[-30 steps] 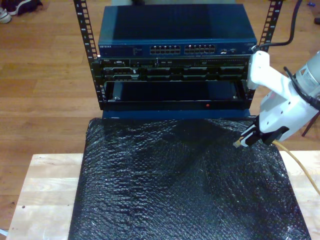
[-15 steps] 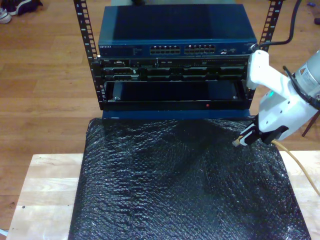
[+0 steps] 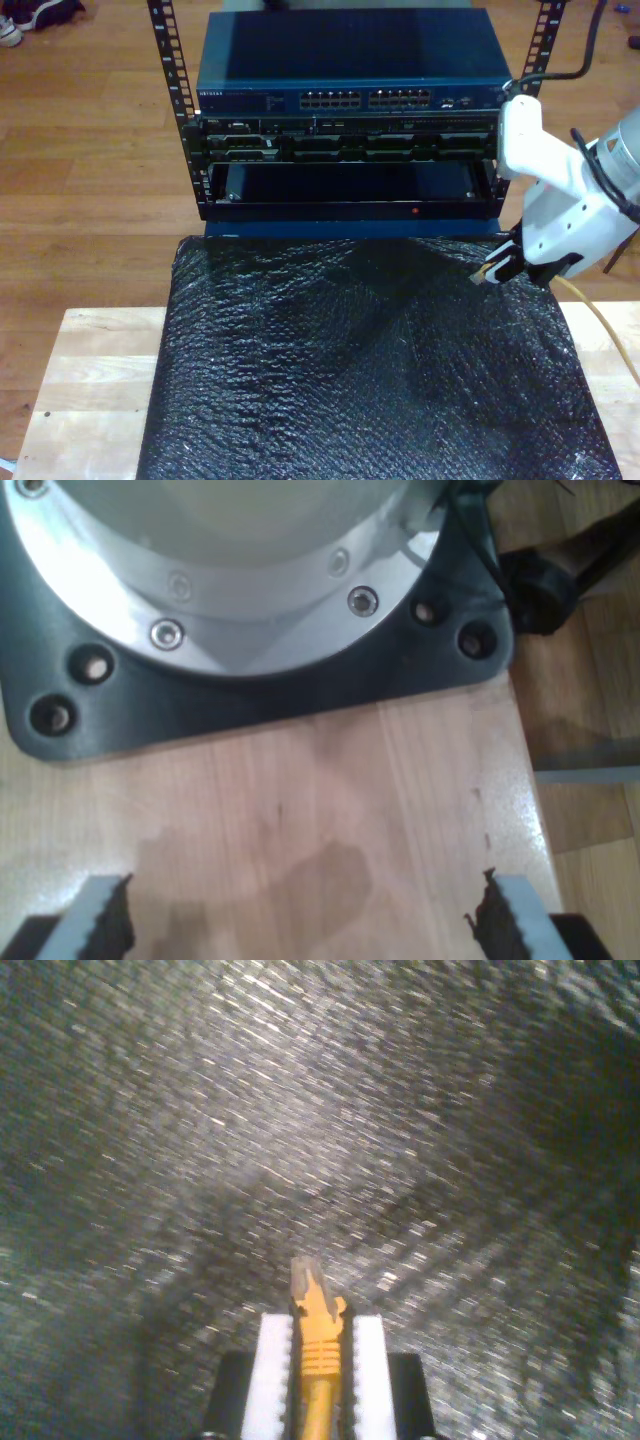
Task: Grab the cable and plug it in
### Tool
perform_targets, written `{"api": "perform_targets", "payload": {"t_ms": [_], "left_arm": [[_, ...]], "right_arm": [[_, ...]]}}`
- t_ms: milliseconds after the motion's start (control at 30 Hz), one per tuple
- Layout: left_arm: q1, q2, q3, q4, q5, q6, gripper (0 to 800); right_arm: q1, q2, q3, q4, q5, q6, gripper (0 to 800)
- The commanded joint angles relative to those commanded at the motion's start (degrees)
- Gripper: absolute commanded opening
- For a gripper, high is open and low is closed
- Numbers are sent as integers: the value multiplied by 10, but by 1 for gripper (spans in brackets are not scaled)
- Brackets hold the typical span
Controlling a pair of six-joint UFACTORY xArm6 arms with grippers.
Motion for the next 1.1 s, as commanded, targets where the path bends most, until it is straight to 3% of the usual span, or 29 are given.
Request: {"api": "perform_targets", "payload": {"t_ms": [300,500,733,1100], "left_arm": [[0,0,0,0,0,0,800],[0,-1,0,0,0,0,800],[0,0,0,0,-2,0,800],[0,0,0,0,0,0,800]], "right_arm": [[38,7,3,-13,-83,-2,0],[43,52,-4,-34,-159,-8,0],[51,69,-1,-98,-273,-16,0],[52,126,-25,-155,-372,-18,0]]}}
